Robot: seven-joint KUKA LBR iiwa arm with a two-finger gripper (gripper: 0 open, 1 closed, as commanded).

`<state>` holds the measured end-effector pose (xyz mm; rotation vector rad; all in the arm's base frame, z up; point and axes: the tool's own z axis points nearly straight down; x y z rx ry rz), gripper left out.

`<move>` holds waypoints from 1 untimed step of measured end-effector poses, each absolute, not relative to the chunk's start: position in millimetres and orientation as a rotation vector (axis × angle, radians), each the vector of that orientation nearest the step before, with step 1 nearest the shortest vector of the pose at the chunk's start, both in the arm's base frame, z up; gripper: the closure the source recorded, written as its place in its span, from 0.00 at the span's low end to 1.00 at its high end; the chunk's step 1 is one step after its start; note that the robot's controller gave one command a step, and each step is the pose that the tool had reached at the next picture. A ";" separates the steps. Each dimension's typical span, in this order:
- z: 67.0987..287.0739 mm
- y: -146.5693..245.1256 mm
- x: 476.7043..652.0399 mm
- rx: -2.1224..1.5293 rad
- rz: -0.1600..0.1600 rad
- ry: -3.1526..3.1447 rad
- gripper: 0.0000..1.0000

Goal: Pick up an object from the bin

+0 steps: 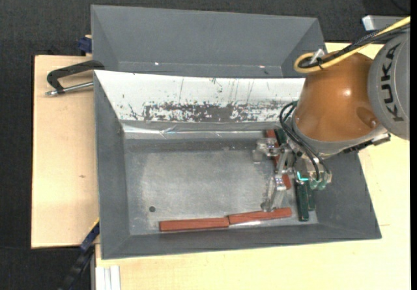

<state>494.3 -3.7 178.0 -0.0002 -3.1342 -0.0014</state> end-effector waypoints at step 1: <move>182.0 -3.8 496.2 0.000 -0.001 -3.143 0.00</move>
Offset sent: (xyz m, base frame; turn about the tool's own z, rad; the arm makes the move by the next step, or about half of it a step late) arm 0.0004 -0.0586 -0.1002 -0.2211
